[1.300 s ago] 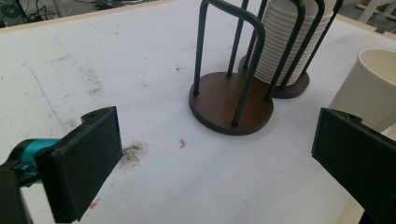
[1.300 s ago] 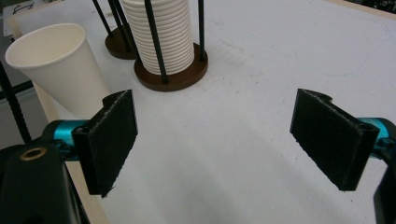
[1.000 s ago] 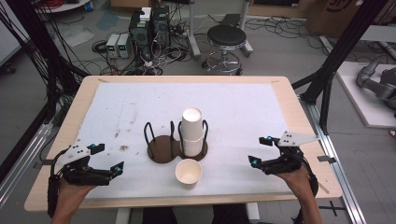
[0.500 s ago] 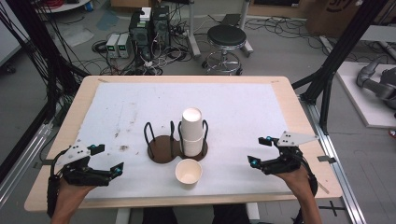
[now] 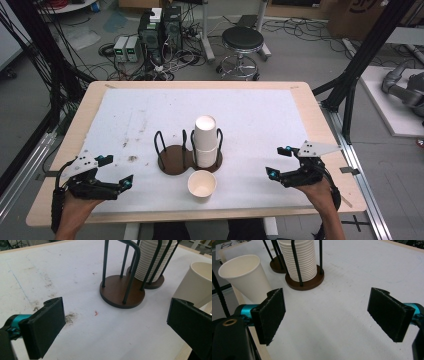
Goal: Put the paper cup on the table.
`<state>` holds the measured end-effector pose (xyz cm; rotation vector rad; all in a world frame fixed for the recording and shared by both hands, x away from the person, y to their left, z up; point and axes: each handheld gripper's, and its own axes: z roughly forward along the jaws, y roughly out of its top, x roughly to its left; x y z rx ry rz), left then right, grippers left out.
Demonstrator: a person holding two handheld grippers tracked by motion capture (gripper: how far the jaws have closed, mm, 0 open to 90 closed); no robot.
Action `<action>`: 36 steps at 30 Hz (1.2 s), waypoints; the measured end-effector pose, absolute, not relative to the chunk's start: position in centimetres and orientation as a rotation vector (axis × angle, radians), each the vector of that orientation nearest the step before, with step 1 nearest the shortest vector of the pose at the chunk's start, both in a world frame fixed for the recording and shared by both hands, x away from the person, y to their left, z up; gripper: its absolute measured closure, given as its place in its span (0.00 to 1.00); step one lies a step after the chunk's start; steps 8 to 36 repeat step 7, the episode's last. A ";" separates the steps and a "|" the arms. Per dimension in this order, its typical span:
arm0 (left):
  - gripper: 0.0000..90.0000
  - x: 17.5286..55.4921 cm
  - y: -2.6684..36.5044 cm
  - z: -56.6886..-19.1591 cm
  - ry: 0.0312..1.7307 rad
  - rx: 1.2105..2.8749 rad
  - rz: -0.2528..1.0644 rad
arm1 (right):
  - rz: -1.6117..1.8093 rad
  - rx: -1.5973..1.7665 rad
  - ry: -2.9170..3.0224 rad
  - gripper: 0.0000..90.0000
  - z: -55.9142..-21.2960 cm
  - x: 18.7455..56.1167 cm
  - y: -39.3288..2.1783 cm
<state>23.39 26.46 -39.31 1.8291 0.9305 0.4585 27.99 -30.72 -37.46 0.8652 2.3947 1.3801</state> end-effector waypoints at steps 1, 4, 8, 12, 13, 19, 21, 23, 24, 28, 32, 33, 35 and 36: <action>0.02 23.5 26.4 -39.4 0.936 1.828 0.452 | 1.381 0.863 2.395 0.17 -37.5 28.0 -30.7; 0.02 23.5 26.4 -39.5 0.936 1.831 0.450 | 1.381 0.864 2.394 0.17 -37.5 28.0 -30.8; 0.02 23.5 26.4 -39.4 0.931 1.830 0.450 | 1.385 0.863 2.386 0.17 -37.4 27.9 -30.8; 0.02 23.5 26.4 -39.4 0.931 1.830 0.450 | 1.385 0.863 2.386 0.17 -37.4 27.9 -30.8; 0.02 23.5 26.4 -39.4 0.931 1.830 0.450 | 1.385 0.863 2.386 0.17 -37.4 27.9 -30.8; 0.02 23.5 26.4 -39.4 0.931 1.830 0.450 | 1.385 0.863 2.386 0.17 -37.4 27.9 -30.8; 0.02 23.5 26.4 -39.4 0.931 1.830 0.450 | 1.385 0.863 2.386 0.17 -37.4 27.9 -30.8; 0.02 23.5 26.4 -39.4 0.931 1.830 0.450 | 1.385 0.863 2.386 0.17 -37.4 27.9 -30.8; 0.02 23.5 26.4 -39.4 0.931 1.830 0.450 | 1.385 0.863 2.386 0.17 -37.4 27.9 -30.8; 0.02 23.5 26.4 -39.4 0.931 1.830 0.450 | 1.385 0.863 2.386 0.17 -37.4 27.9 -30.8; 0.02 23.5 26.4 -39.4 0.931 1.830 0.450 | 1.385 0.863 2.386 0.17 -37.4 27.9 -30.8; 0.02 23.5 26.4 -39.4 0.931 1.830 0.450 | 1.385 0.863 2.386 0.17 -37.4 27.9 -30.8; 0.02 23.5 26.4 -39.4 0.931 1.830 0.450 | 1.385 0.863 2.386 0.17 -37.4 27.9 -30.8; 0.02 23.5 26.4 -39.4 0.931 1.830 0.450 | 1.385 0.863 2.386 0.17 -37.4 27.9 -30.8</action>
